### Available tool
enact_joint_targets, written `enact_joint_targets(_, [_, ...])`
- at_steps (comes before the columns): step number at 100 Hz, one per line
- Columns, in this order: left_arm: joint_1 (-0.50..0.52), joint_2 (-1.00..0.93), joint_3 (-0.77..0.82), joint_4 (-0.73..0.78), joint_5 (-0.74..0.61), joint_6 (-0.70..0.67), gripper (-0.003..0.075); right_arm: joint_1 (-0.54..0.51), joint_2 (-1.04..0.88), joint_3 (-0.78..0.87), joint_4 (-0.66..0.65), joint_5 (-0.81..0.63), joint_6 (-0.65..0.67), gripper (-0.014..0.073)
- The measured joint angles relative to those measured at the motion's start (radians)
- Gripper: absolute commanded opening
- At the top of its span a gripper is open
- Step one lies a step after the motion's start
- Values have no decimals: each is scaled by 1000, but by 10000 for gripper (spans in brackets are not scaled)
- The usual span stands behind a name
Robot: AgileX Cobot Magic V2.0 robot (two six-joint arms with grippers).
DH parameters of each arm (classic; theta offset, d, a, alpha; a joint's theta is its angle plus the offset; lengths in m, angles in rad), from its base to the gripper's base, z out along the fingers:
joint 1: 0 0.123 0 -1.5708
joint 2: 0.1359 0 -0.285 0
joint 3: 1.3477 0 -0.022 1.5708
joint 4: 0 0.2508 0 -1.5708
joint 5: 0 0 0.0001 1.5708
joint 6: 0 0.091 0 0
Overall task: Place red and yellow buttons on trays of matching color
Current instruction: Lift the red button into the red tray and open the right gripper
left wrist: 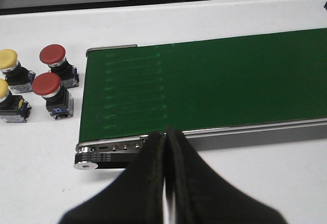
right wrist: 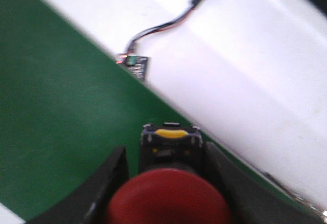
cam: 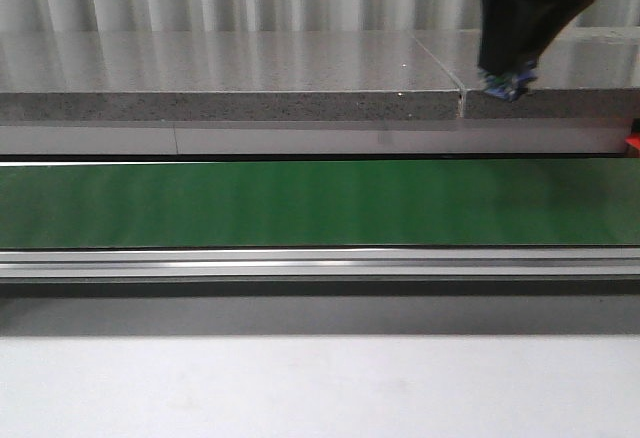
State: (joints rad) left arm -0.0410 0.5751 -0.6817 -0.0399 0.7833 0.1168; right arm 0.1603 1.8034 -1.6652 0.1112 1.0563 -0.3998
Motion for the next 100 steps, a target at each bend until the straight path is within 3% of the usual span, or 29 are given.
enact_joint_targets(24, [0,0,0,0,0,0,-21,-295,28,-4,-11,-104,63,148])
enact_joint_targets(40, [0,0,0,0,0,0,-21,-415,92,-5,-13,-159,71,148])
enact_joint_targets(69, [0,0,0,0,0,0,-21,-508,224,-5,-13,-239,135,148])
enact_joint_targets(100, [0,0,0,0,0,0,-21,-524,309,-29,-13,-272,151,148])
